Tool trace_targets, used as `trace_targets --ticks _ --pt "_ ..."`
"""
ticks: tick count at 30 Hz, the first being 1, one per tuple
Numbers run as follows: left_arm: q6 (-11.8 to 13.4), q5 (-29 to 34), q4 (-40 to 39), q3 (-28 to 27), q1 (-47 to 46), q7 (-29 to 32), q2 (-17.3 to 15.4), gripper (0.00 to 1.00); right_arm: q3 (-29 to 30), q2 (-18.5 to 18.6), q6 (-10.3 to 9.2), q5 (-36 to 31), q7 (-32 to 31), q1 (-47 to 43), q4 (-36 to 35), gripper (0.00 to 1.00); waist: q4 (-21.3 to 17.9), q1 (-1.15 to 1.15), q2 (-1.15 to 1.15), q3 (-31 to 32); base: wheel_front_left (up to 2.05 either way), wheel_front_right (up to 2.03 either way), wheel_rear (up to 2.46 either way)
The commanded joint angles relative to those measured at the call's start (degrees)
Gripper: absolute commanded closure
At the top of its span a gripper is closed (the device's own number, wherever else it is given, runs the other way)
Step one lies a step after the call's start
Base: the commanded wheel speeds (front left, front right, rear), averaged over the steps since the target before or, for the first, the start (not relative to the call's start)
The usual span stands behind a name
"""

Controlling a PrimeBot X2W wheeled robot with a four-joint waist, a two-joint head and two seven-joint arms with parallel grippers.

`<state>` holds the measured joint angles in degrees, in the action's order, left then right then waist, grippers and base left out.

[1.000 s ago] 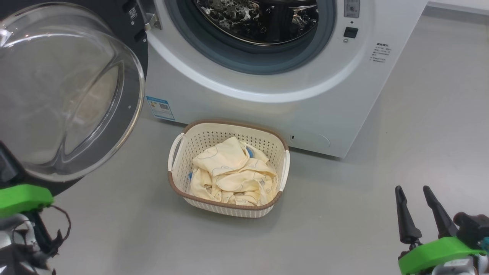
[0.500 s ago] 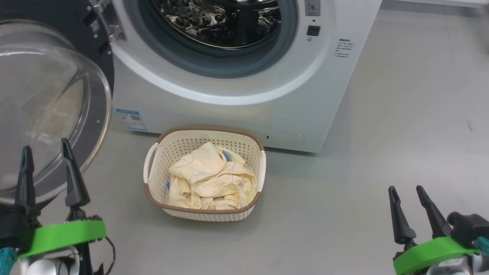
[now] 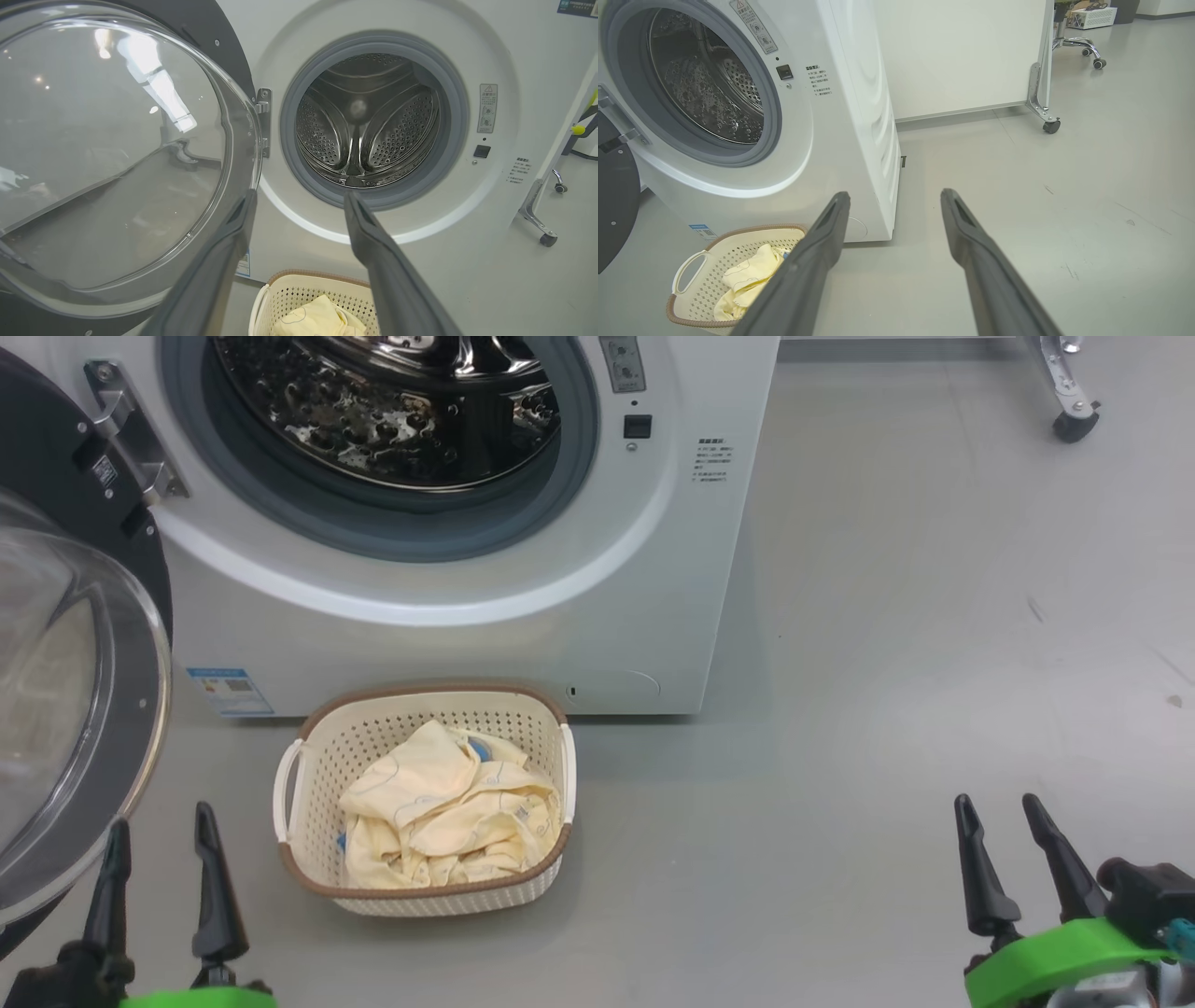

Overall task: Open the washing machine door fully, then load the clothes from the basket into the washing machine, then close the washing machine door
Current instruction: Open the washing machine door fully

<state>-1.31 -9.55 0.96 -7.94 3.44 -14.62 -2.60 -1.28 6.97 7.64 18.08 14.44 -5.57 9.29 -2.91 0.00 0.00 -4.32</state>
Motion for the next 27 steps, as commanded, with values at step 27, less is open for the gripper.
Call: trace_targets --ticks 27 --pt "-1.3 -1.9 0.0 -0.6 6.9 -0.4 -0.3 0.00 0.5 0.3 -0.15 -2.2 0.6 -2.6 -4.2 0.00 -0.8 0.00 0.00 3.4 0.00 0.00 0.00"
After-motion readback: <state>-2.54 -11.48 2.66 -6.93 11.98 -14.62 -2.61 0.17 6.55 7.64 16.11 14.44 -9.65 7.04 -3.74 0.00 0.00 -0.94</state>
